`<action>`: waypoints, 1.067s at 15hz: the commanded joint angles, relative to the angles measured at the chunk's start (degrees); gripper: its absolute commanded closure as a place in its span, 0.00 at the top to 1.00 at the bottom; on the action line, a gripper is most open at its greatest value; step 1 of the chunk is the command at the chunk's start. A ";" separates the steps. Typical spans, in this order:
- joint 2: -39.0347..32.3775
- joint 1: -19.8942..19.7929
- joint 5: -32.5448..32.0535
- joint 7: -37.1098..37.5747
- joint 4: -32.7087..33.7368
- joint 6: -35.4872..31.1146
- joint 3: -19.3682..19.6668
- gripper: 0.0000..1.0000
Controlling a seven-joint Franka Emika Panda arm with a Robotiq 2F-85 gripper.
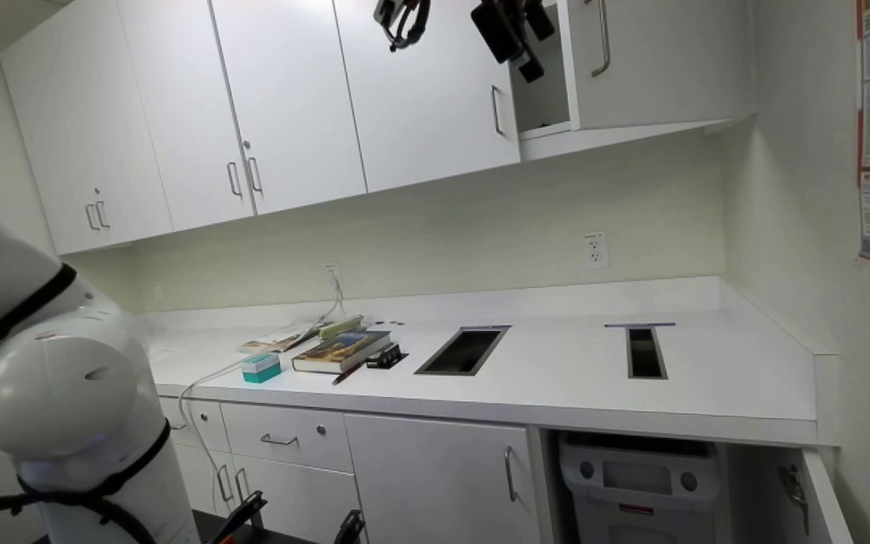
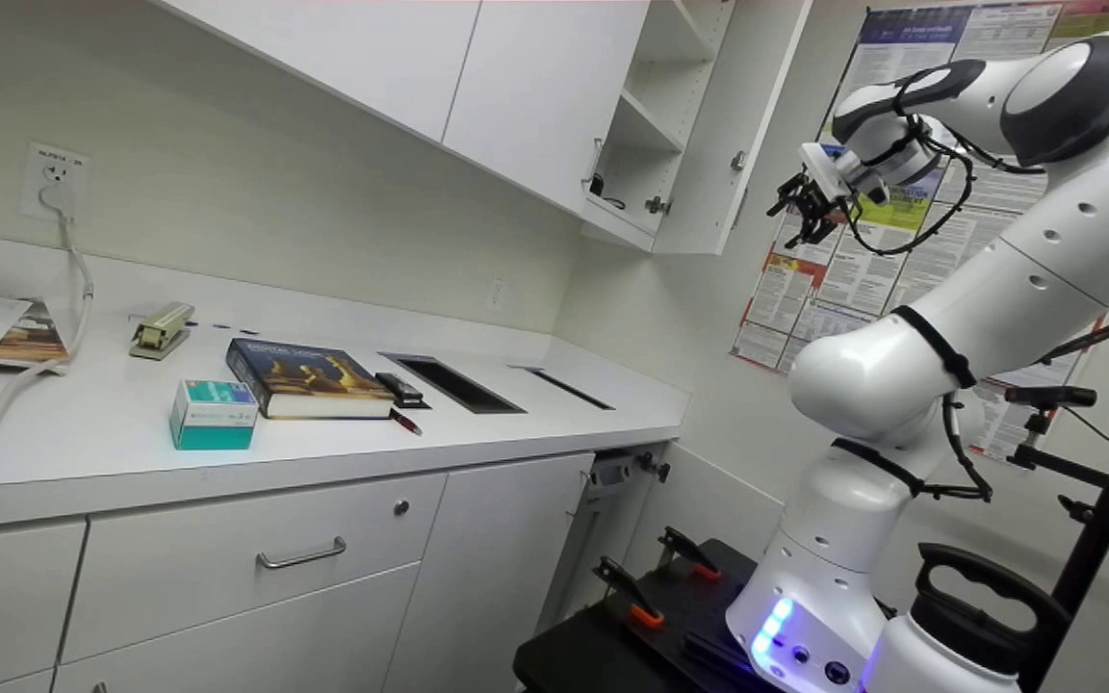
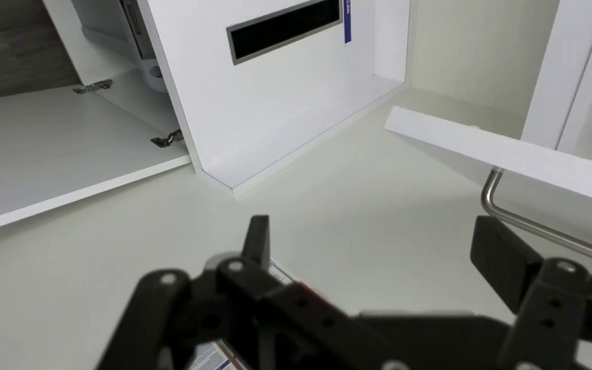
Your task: Close the open upper cabinet door
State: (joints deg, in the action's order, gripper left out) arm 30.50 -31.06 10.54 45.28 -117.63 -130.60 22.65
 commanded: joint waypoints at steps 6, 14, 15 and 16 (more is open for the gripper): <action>-14.10 7.75 16.77 -7.20 19.32 9.67 11.61 0.72; -27.68 8.36 29.91 -15.15 34.89 27.21 19.75 0.12; -30.18 7.15 33.43 -17.37 38.52 32.22 22.07 0.03; -31.85 6.33 35.80 -18.31 40.29 35.25 22.93 0.00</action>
State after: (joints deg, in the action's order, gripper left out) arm 5.29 -22.24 39.52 30.37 -85.95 -104.90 42.02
